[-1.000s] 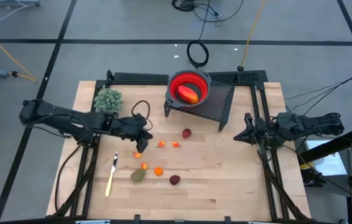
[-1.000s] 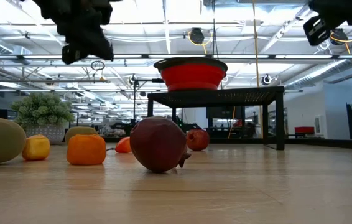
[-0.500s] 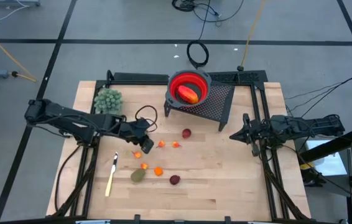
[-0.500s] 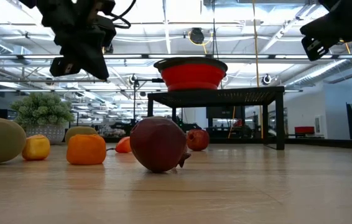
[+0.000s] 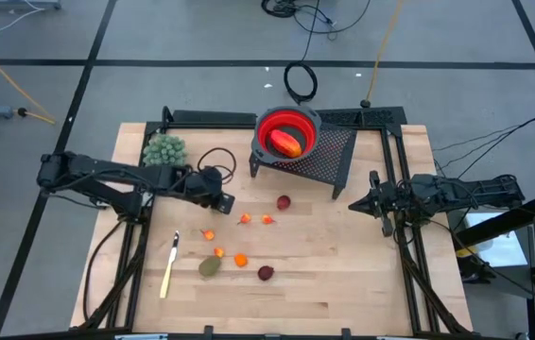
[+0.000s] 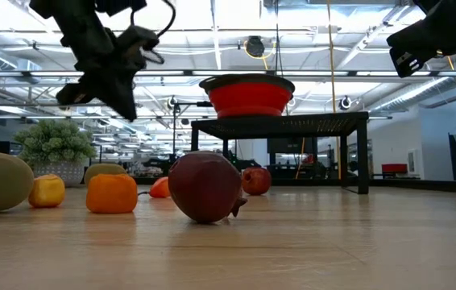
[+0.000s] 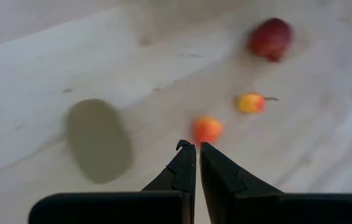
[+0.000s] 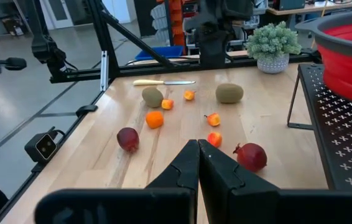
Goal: Pick & Place Fruit
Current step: Put the top kiwi into the red strainer bowl on the shelf
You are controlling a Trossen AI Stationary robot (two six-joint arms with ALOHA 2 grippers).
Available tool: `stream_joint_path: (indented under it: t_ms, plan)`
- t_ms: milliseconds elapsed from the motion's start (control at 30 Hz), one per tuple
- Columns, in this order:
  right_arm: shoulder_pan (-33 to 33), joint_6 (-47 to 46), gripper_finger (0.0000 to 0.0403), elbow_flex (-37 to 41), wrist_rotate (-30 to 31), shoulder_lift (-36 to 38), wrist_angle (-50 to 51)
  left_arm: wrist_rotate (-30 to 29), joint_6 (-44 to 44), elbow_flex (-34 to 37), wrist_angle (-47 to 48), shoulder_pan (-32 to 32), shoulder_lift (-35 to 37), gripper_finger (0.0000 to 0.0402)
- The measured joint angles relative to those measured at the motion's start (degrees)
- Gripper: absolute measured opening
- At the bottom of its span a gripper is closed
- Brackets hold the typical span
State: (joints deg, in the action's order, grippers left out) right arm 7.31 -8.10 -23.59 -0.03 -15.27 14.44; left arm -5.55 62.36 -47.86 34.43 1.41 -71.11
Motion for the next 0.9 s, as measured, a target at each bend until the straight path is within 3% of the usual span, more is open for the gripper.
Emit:
stream_joint_path:
  t_ms: [900]
  plan:
    - [0.0, -0.2, 0.0000, 0.0, 0.0, 0.0, 0.0, 0.4, -3.5, 0.0, 3.0, 1.8, 0.0, 0.0021]
